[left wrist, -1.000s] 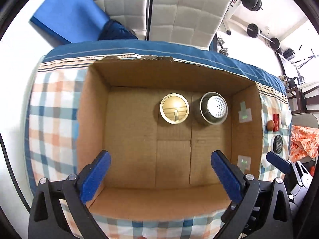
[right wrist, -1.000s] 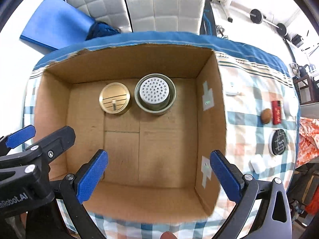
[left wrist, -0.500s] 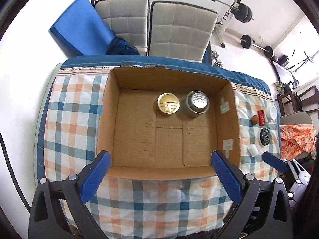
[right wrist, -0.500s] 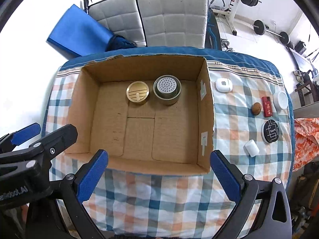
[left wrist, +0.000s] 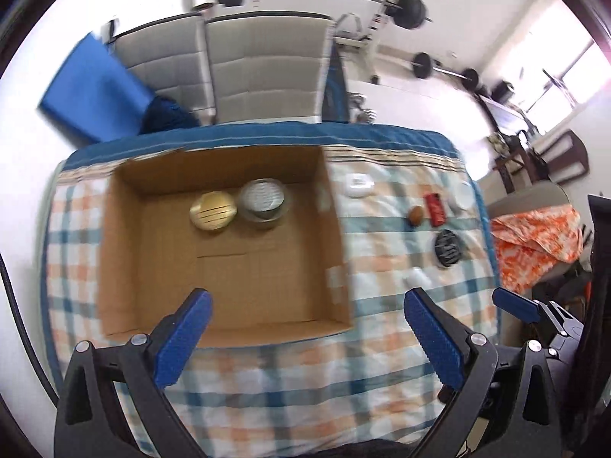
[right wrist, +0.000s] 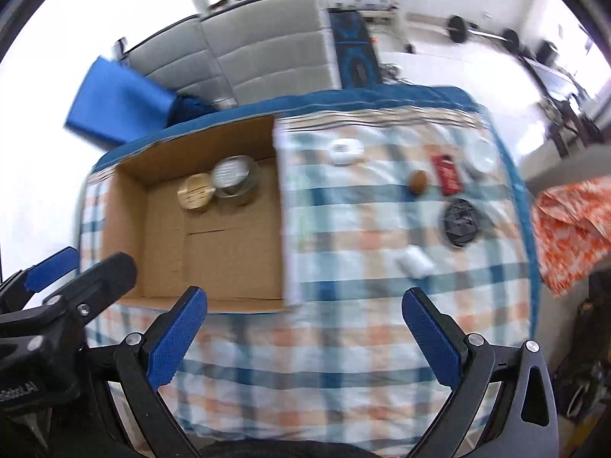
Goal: Organize rigid objects
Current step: 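Grasp the black 'Blank ME' tin with the right tool while the left tool grasps the walnut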
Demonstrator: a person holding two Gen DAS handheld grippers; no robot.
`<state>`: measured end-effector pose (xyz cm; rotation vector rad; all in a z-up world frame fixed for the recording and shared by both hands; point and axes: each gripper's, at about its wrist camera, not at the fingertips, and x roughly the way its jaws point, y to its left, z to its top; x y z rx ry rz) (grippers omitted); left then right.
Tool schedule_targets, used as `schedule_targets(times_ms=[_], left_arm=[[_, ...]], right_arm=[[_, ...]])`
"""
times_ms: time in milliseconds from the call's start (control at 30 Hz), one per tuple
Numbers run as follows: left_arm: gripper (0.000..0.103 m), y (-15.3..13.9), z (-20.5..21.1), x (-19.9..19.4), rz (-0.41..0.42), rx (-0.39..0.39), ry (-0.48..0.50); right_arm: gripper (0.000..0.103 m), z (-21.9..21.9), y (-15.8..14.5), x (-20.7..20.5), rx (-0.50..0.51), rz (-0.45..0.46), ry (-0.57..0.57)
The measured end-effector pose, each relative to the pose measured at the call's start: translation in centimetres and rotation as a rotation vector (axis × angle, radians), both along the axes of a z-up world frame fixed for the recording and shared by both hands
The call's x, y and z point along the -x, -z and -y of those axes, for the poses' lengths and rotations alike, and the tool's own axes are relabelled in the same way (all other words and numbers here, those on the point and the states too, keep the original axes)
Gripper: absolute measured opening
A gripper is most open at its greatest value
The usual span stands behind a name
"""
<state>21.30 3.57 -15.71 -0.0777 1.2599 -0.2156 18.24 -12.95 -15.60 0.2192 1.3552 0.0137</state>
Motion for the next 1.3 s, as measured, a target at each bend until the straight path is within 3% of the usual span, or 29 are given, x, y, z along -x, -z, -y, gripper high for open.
schedule_targets(times_ms=[200,367,533,700,833,933,1200,1300], left_arm=[[0.103,3.6,8.6,-2.2,-0.056,-0.001,0.082],[0.103,7.9,13.7,-5.3,-0.113,-0.05,0.093],[0.103,12.6,17.1,-8.8,-0.178,-0.088,0.092],[0.101,16.1,18.9,-11.0,-0.233,-0.125,0.104],[0.1,18.2,19.4,-12.1,-0.261,-0.152,0.108],[0.1,19.3,19.6,-12.6,-0.278,-0.14,0.11],[0.098,19.8,21.4,-13.9,-0.296,-0.062,0.144],[0.087,20.6,22.5,-15.0,-0.324,-0.026,0.162]], right_arm=[[0.103,10.3,3.7,-0.8,0.045,-0.066,0.121],[0.103,16.6,9.0,-3.0,0.035,-0.136,0.195],[0.103,19.7,15.6,-6.5,0.01,-0.206,0.224],[0.103,19.7,21.2,-8.9,-0.008,-0.283,0.206],[0.095,20.3,24.6,-9.8,-0.044,-0.34,0.216],[0.08,20.9,26.1,-10.1,-0.066,-0.363,0.225],[0.079,24.1,25.6,-10.1,-0.065,-0.367,0.267],[0.079,26.1,25.4,-10.4,-0.052,-0.369,0.289]])
